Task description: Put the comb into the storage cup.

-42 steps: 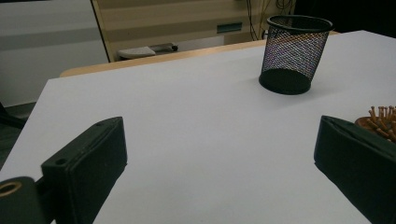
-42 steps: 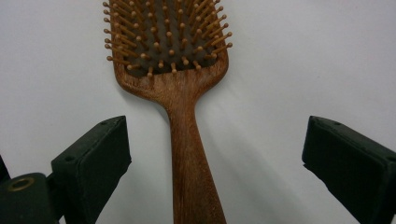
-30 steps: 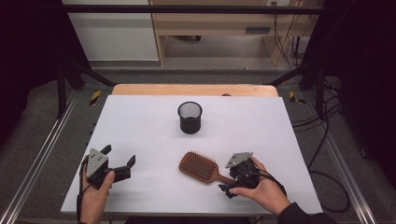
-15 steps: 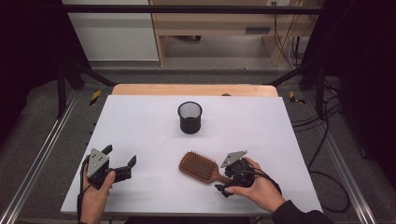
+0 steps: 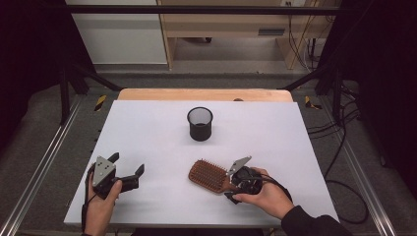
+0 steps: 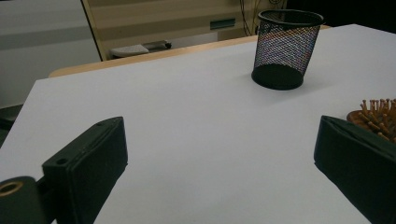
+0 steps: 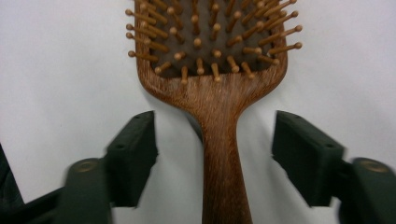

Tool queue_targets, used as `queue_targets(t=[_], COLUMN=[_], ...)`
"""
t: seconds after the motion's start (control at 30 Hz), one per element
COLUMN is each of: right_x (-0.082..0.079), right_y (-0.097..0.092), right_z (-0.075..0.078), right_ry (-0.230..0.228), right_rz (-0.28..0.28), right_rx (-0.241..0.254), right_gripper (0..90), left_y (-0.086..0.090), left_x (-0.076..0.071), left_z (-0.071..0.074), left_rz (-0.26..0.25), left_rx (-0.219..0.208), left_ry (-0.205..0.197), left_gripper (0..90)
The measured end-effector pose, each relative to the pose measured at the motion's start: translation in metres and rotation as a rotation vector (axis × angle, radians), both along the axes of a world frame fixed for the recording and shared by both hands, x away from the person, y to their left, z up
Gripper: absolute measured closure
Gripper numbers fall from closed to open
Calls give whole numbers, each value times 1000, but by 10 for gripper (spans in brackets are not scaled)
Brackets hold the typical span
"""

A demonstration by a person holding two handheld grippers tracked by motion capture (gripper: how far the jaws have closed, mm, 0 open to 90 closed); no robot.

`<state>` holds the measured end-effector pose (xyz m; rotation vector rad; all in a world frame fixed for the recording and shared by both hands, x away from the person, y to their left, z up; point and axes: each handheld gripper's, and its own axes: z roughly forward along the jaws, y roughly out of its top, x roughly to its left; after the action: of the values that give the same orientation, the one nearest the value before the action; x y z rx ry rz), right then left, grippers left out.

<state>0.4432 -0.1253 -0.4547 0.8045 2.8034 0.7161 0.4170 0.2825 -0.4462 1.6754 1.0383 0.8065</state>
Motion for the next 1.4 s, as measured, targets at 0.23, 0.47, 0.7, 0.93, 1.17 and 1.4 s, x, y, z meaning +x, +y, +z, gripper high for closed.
queue_targets(t=[0.23,0.47,0.7,0.93,1.17,1.4], right_x=[3,5,4,7,11,6], right_y=[1,0,7,11,15,17], right_z=[-1,-1,0,1,3,4], right_ry=[27,30,24,48,80,46], right_rz=[12,16,31,22,18,15], right_rx=[-29,-34,-72,-101,-134,-145], right_gripper=[478,561,598,624,716,728], left_y=[0,0,-3,-11,-14,-12], left_x=[0,1,1,3,2,1], left_z=[0,0,0,-2,-2,0], left_rz=[-1,-3,-12,-27,-42,-41], left_rx=[-2,-1,5,21,27,24], left_ry=[0,2,4,14,15,1], left_gripper=[31,31,32,36,36,37])
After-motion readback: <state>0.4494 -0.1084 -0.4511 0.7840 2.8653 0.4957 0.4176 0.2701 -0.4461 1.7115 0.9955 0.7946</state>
